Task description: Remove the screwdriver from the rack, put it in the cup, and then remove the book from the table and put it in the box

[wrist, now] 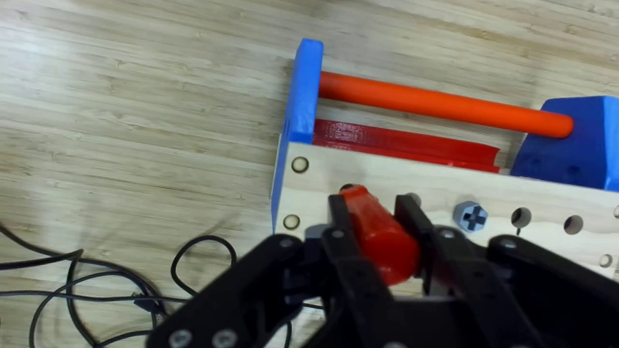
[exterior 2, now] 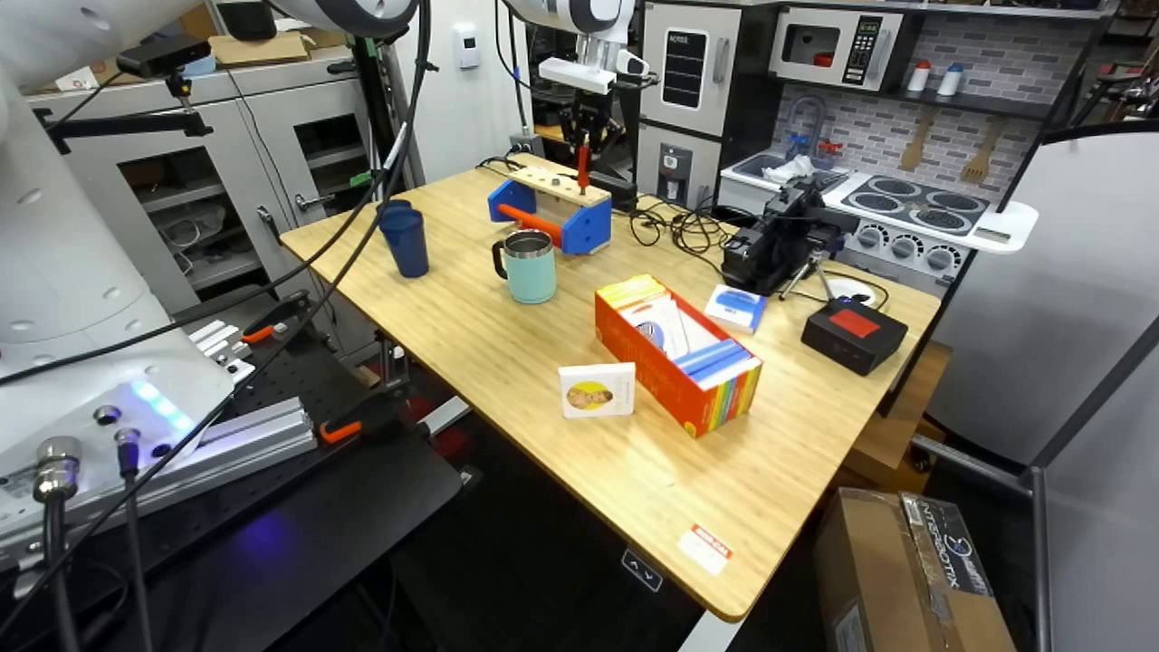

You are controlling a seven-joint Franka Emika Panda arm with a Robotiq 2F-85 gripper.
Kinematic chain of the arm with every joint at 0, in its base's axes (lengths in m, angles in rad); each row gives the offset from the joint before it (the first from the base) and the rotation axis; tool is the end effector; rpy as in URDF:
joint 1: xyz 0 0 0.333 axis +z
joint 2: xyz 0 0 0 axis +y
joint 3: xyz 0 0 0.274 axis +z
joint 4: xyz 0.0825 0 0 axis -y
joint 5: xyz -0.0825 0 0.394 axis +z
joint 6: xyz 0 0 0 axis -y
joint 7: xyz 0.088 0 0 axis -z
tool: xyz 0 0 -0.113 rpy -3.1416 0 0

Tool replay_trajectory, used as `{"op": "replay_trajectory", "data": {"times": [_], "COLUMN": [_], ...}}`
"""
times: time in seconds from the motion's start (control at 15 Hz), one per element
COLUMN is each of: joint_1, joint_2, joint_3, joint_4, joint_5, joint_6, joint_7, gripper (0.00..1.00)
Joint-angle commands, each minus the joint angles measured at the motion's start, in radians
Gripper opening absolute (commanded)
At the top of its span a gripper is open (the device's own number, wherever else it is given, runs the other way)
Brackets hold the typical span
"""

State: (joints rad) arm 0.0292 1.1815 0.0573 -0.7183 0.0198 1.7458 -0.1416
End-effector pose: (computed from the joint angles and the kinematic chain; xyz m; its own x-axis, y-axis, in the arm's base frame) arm 0.7526 0.0481 0.1870 0.9706 0.1951 -0.1412 0.1832 -0.9787 -0.0925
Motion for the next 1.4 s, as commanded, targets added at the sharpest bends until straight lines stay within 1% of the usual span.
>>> {"op": "replay_trajectory", "data": {"times": [0.0,0.33,0.6,0.87,1.0,1.33], "joint_1": [0.012,-0.002,-0.010,-0.006,-0.006,-0.003], "joint_2": [-0.044,-0.150,-0.217,-0.246,-0.277,-0.342], "joint_3": [-0.005,0.018,0.019,0.029,0.038,0.042], "joint_4": [0.010,-0.016,-0.072,-0.182,-0.292,-0.516], "joint_5": [-0.015,0.001,0.021,0.057,0.093,0.169], "joint_6": [-0.050,-0.121,-0.139,-0.079,-0.011,0.146], "joint_7": [0.000,-0.039,-0.002,0.039,0.077,0.172], "gripper": [0.07,0.07,0.07,0.07,0.07,0.07]}}
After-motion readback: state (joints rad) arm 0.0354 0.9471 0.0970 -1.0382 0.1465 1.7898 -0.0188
